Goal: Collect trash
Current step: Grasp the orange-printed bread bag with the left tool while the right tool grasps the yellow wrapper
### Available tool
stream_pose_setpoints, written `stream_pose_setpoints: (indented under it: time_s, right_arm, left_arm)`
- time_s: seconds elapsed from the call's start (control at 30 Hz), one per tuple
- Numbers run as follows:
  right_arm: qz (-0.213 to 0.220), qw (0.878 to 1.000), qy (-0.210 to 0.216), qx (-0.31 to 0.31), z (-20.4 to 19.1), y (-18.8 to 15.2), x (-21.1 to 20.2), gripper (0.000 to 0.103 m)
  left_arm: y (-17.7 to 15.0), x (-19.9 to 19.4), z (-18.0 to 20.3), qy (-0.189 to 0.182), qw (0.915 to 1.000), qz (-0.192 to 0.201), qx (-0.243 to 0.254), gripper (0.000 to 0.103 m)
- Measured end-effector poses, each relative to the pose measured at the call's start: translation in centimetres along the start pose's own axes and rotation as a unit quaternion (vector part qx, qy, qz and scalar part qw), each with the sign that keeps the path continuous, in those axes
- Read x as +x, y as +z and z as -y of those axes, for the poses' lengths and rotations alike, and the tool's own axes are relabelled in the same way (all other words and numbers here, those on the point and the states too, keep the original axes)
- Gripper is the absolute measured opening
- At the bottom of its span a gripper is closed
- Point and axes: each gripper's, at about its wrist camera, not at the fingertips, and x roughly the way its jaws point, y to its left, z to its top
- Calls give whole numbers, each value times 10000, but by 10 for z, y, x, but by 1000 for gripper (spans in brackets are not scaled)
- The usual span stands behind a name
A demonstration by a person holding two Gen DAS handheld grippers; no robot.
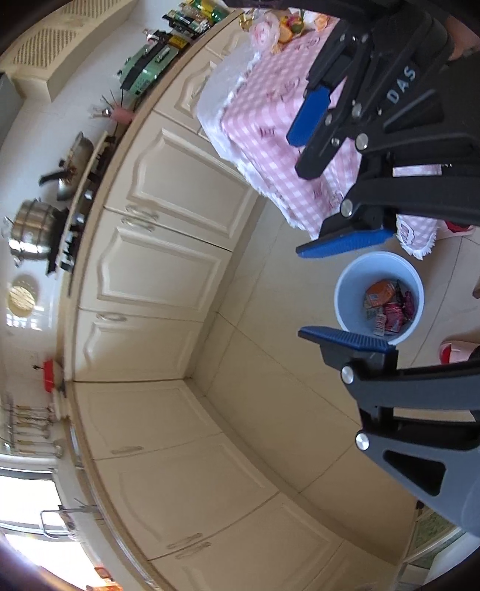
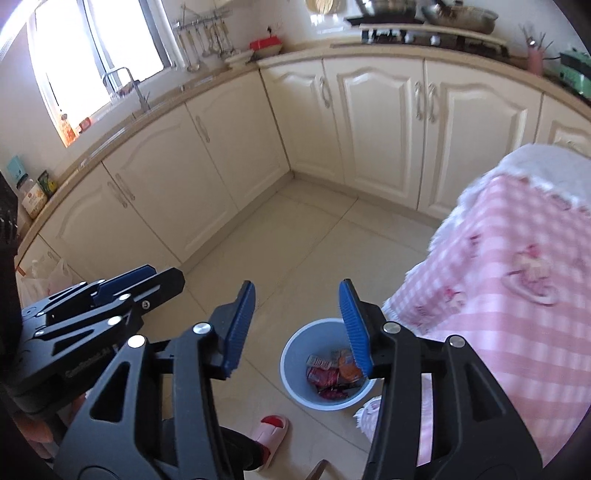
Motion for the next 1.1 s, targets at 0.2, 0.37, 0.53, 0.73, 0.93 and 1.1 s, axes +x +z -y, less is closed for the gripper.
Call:
stream_pose_setpoints:
  time_s: [0.2, 0.37, 0.53, 0.73, 0.93, 1.1]
  right_arm:
    - [544, 9980, -287, 117, 32, 0, -70, 50]
    - [945, 9924, -695, 377, 79, -14, -132, 52]
    - [1224, 9798, -1359, 814, 148, -39, -186, 53]
    - [1481, 9515, -2223, 1527, 230, -77, -242, 54]
    - [1600, 9234, -2697, 2212, 298, -111, -281, 56]
    - [1614, 9148, -2761, 2466, 331, -130, -296, 59]
  left_arm:
    - [3, -32, 49, -280, 9986, 291, 338, 45]
    - [1, -41, 121, -705, 9935, 292, 839, 46]
    - [-9, -36, 206, -1219, 9809, 95, 1516, 54]
    - [-30, -29, 315, -1888, 9538, -66, 2336, 54]
    - [-53, -15, 414, -2238, 9230, -246, 3120, 54]
    - [-67, -3, 475, -2330, 9024, -265, 3614, 54]
